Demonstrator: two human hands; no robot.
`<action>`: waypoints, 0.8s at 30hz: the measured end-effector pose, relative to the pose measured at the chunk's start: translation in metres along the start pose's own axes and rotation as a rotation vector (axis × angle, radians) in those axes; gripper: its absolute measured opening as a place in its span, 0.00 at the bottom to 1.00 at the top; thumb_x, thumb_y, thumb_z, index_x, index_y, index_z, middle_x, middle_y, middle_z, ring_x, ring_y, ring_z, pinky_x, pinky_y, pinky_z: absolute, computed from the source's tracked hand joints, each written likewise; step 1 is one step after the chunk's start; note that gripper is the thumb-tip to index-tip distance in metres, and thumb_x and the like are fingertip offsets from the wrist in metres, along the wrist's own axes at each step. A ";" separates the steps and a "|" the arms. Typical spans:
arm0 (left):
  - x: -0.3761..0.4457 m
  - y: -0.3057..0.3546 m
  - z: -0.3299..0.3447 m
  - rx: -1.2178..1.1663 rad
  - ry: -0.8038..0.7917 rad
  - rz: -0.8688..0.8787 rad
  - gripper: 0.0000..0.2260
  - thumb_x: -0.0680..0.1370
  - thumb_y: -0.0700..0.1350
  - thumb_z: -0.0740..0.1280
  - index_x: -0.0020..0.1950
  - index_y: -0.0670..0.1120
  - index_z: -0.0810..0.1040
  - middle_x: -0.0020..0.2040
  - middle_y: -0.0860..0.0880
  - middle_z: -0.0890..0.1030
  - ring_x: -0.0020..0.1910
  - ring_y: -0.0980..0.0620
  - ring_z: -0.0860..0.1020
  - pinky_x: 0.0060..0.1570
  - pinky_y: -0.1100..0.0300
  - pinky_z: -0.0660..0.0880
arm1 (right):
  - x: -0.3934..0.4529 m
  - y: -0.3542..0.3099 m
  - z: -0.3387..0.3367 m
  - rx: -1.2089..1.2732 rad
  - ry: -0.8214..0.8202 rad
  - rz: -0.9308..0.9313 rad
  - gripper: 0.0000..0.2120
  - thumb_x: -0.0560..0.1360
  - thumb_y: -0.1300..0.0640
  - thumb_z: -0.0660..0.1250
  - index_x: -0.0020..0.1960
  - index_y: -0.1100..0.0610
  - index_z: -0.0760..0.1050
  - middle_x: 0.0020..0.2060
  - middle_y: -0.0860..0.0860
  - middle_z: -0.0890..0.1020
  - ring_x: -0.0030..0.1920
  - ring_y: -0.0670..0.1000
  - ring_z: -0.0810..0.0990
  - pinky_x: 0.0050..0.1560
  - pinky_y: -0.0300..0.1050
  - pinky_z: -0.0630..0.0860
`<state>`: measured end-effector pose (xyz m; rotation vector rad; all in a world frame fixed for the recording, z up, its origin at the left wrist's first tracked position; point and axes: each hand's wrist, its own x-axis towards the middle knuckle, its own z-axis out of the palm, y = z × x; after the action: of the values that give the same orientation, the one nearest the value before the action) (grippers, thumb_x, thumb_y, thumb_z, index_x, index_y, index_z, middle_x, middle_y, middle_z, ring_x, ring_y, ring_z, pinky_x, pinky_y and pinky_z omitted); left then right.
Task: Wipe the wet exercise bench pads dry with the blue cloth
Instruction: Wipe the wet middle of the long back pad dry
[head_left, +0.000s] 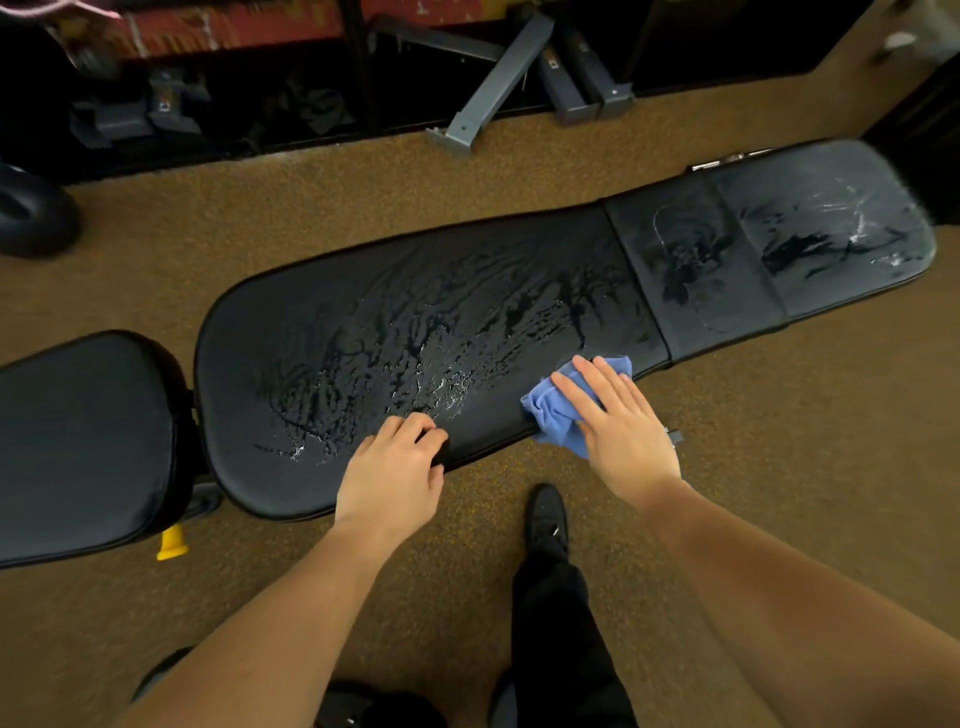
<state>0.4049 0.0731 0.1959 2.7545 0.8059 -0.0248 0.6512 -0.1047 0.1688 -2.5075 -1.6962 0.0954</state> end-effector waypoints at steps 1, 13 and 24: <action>0.002 -0.001 -0.001 0.000 0.003 -0.002 0.13 0.72 0.49 0.75 0.56 0.50 0.83 0.53 0.54 0.78 0.52 0.50 0.77 0.43 0.52 0.80 | 0.000 0.007 -0.003 0.014 -0.012 0.027 0.34 0.78 0.61 0.66 0.80 0.49 0.58 0.79 0.53 0.60 0.79 0.56 0.57 0.77 0.54 0.58; 0.059 0.016 -0.023 -0.126 0.252 -0.038 0.14 0.75 0.49 0.67 0.59 0.49 0.83 0.53 0.53 0.80 0.51 0.49 0.78 0.48 0.51 0.79 | 0.031 0.060 -0.054 0.195 0.044 0.221 0.24 0.78 0.55 0.51 0.72 0.55 0.70 0.66 0.55 0.77 0.62 0.60 0.76 0.59 0.56 0.73; 0.177 0.064 -0.041 -0.246 -0.014 -0.085 0.22 0.79 0.53 0.64 0.73 0.52 0.71 0.69 0.53 0.71 0.68 0.48 0.68 0.67 0.48 0.66 | 0.068 0.073 -0.096 0.311 0.277 0.319 0.22 0.73 0.56 0.71 0.66 0.57 0.76 0.63 0.58 0.70 0.59 0.56 0.72 0.60 0.46 0.74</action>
<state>0.5863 0.1251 0.2354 2.4864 0.8595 0.0356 0.7547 -0.0736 0.2550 -2.3985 -1.0792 0.0329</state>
